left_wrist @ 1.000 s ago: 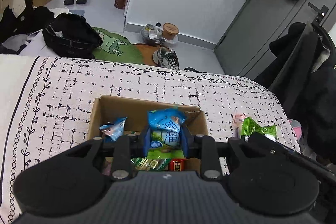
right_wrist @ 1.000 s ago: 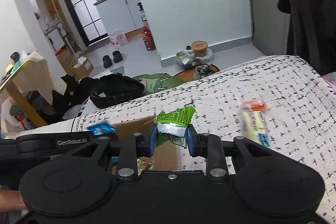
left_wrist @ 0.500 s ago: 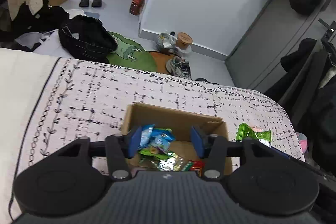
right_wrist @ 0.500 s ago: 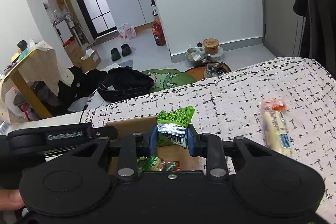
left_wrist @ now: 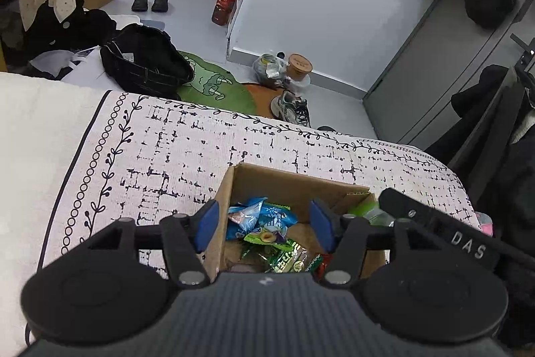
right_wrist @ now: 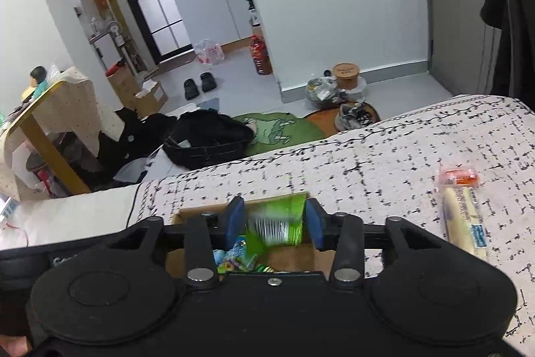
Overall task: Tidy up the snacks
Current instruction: 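Open the right tool to drop the green-silver packet into the box, then move both open tools from the box toward the bread stick and orange packet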
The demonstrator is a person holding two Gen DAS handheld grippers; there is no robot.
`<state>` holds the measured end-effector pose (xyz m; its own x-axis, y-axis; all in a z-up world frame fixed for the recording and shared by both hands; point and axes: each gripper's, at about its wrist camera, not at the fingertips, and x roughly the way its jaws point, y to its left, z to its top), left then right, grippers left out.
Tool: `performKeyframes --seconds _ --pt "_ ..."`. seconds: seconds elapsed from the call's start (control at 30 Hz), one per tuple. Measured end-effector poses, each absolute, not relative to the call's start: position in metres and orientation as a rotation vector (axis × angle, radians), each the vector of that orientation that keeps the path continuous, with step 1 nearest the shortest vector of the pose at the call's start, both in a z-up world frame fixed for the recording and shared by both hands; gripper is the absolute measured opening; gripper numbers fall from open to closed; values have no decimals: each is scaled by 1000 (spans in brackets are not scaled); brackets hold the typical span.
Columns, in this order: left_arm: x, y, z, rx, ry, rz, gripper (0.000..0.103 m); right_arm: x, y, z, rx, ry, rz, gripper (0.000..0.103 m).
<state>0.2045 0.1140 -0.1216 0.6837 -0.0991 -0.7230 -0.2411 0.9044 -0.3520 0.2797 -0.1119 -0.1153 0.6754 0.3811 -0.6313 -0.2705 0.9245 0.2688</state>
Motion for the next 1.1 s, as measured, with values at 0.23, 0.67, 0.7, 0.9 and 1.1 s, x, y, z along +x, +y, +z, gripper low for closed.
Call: performKeyframes --seconds 0.23,0.67,0.7,0.9,1.1 --pt "204 111 -121 -442 822 74 65 276 -144 -121 208 767 294 44" --pt "207 76 -116 -397 821 16 79 259 -186 -123 210 789 225 49" --pt "207 73 -116 -396 823 9 79 258 -190 -122 213 788 220 49" --pt "209 55 -114 -382 835 -26 79 254 -212 -118 210 776 190 49" --pt "212 34 -110 -355 839 -69 79 251 -233 -119 218 780 160 52"
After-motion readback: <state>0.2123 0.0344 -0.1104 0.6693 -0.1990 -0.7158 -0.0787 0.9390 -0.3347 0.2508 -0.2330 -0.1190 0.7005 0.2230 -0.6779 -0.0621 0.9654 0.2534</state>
